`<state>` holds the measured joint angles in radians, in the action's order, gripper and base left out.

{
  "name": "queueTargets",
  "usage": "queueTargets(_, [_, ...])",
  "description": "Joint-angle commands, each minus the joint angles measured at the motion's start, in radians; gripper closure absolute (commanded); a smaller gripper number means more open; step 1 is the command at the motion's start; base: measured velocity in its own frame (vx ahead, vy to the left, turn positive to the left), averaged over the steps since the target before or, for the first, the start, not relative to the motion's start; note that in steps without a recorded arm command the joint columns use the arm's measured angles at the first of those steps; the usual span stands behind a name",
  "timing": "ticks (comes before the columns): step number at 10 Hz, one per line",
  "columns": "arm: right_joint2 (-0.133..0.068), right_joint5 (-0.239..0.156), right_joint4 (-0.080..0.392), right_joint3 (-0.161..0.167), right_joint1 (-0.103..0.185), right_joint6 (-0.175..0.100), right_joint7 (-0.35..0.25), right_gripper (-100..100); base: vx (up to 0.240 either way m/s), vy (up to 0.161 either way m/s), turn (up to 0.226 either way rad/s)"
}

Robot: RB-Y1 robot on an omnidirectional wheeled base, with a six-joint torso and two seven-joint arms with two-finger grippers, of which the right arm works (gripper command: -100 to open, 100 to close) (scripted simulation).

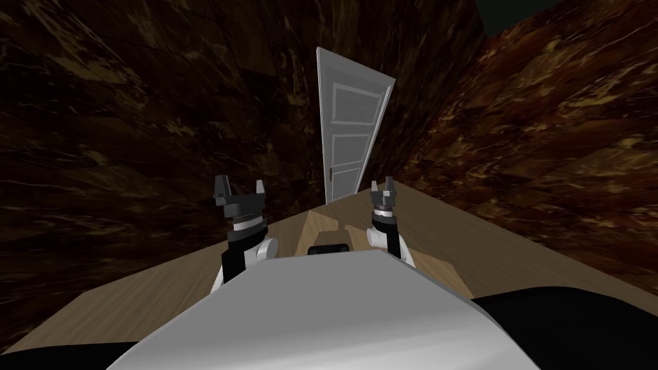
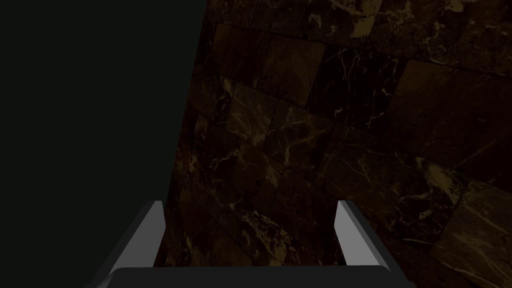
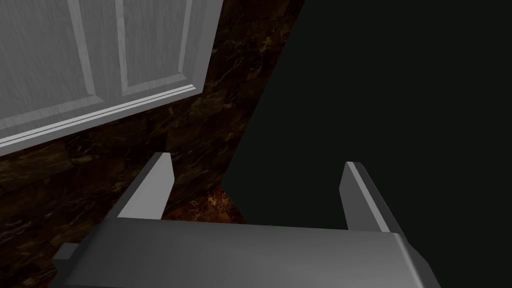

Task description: Pull the door open

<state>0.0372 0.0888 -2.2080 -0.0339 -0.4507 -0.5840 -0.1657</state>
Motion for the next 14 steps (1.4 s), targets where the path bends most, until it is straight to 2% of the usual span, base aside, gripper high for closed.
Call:
queueTargets(1, [-0.014, -0.029, 0.038, 0.01, 0.013, -0.008, -0.027, -100, 0.059, 0.002, 0.126])
queueTargets(7, [-0.049, -0.113, 0.149, 0.039, 0.05, -0.033, -0.104, -100, 0.085, -0.034, 0.107])
queueTargets(14, [-0.092, -0.242, 0.317, 0.083, 0.108, -0.071, -0.222, -100, 0.08, -0.037, 0.126])
